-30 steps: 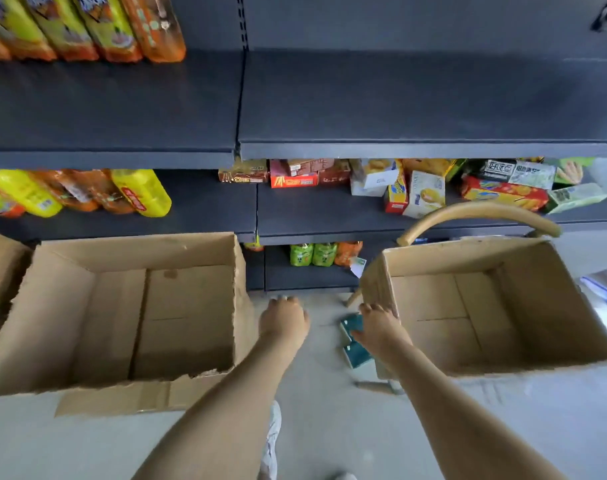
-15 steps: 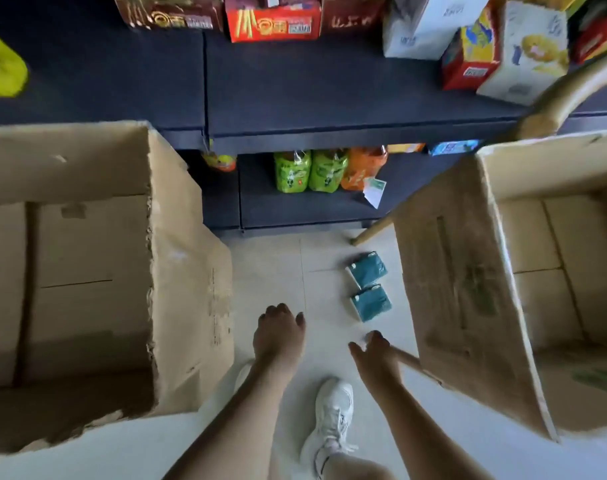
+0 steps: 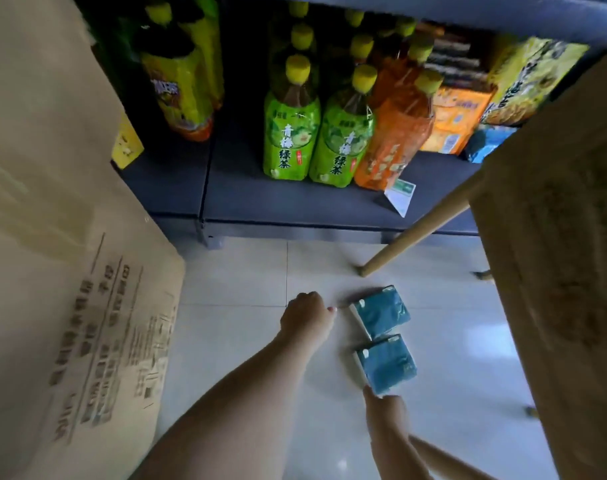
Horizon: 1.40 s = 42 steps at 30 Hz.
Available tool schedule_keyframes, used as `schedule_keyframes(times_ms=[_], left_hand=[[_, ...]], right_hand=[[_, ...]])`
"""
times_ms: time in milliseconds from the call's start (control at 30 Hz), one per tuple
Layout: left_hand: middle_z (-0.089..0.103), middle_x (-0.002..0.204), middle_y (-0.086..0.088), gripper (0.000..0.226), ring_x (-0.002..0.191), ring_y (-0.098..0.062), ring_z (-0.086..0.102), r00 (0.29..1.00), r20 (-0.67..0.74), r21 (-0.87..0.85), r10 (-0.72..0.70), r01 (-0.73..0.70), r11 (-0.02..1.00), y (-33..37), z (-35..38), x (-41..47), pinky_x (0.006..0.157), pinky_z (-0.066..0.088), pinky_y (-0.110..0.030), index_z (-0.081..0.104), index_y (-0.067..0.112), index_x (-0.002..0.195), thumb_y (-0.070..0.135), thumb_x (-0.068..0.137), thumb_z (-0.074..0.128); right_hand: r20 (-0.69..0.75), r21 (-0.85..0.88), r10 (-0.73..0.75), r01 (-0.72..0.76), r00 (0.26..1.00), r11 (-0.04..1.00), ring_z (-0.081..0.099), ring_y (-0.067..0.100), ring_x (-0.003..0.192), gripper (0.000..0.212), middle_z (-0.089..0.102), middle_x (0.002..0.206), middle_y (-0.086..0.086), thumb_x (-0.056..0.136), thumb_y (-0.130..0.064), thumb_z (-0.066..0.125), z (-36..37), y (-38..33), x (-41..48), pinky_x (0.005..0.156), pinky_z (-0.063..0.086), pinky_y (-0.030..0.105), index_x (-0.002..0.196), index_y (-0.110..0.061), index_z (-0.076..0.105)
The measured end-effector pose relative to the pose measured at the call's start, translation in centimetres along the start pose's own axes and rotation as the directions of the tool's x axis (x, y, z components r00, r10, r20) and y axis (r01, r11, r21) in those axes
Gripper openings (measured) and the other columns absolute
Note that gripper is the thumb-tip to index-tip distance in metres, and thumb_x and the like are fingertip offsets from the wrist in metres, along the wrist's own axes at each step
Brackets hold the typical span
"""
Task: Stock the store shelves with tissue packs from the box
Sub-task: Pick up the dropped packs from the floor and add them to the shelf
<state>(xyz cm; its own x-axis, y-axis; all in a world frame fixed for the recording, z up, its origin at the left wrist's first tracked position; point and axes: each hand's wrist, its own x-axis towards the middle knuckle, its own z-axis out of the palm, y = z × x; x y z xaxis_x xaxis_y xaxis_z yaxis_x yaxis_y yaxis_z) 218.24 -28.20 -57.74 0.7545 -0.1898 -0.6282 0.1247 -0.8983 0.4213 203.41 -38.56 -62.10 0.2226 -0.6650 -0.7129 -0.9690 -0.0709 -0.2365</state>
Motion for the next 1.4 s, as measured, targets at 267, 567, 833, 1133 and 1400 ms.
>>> schedule_keyframes(times_ms=[267,567,833,1133,1400], left_hand=[[0.061,0.114,-0.014,0.043,0.104,-0.030,0.057,0.966,-0.075,0.101,0.247,-0.239,0.966,2.5,4.8,8.7,0.082,0.046,-0.032,0.058,0.003,0.111,0.042,0.095,0.048],[0.062,0.120,-0.012,0.047,0.111,-0.028,0.057,0.965,-0.025,0.129,0.261,-0.256,0.958,3.7,9.1,9.5,0.084,0.046,-0.032,0.061,0.006,0.115,0.046,0.091,0.053],[0.058,0.123,-0.008,0.051,0.113,-0.028,0.055,0.968,-0.026,0.144,0.251,-0.245,0.959,3.2,10.7,11.6,0.087,0.044,-0.033,0.054,0.014,0.115,0.053,0.083,0.063],[0.052,0.118,-0.011,0.035,0.110,-0.030,0.052,0.973,-0.073,0.093,0.218,-0.211,0.973,2.0,11.5,12.9,0.086,0.045,-0.036,0.054,0.014,0.109,0.042,0.089,0.059],[0.047,0.065,0.004,0.039,0.062,-0.016,0.042,0.978,-0.071,-0.224,0.195,-0.206,0.953,-0.4,10.7,12.8,0.050,0.029,-0.026,0.033,0.018,0.063,0.026,0.086,0.064]], right_hand=[[-0.188,0.143,0.002,0.026,0.982,0.989,0.060,0.034,0.100,0.042,0.063,0.109,0.023,0.086,-0.039,0.063,4.6,1.2,10.4,0.089,0.048,0.040,0.103,0.000,0.064],[-0.040,0.238,0.074,-0.063,0.996,0.969,0.060,0.030,0.073,0.038,0.060,0.071,0.012,0.075,-0.038,0.075,3.9,1.8,12.8,0.073,0.051,0.034,0.058,-0.010,0.054],[-0.061,0.305,0.068,-0.046,0.996,0.951,0.062,0.032,0.084,0.039,0.062,0.090,0.015,0.079,-0.036,0.073,5.4,1.2,12.5,0.081,0.054,0.039,0.091,-0.001,0.061],[-0.067,0.335,0.082,-0.055,0.994,0.941,0.062,0.033,0.088,0.041,0.057,0.079,0.012,0.078,-0.037,0.073,5.6,1.0,12.3,0.084,0.054,0.043,0.089,0.000,0.061],[-0.140,0.445,0.075,-0.005,0.987,0.895,0.056,0.030,0.071,0.030,0.062,0.080,0.012,0.074,-0.029,0.078,5.2,1.1,12.5,0.067,0.051,0.037,0.084,-0.007,0.059]])
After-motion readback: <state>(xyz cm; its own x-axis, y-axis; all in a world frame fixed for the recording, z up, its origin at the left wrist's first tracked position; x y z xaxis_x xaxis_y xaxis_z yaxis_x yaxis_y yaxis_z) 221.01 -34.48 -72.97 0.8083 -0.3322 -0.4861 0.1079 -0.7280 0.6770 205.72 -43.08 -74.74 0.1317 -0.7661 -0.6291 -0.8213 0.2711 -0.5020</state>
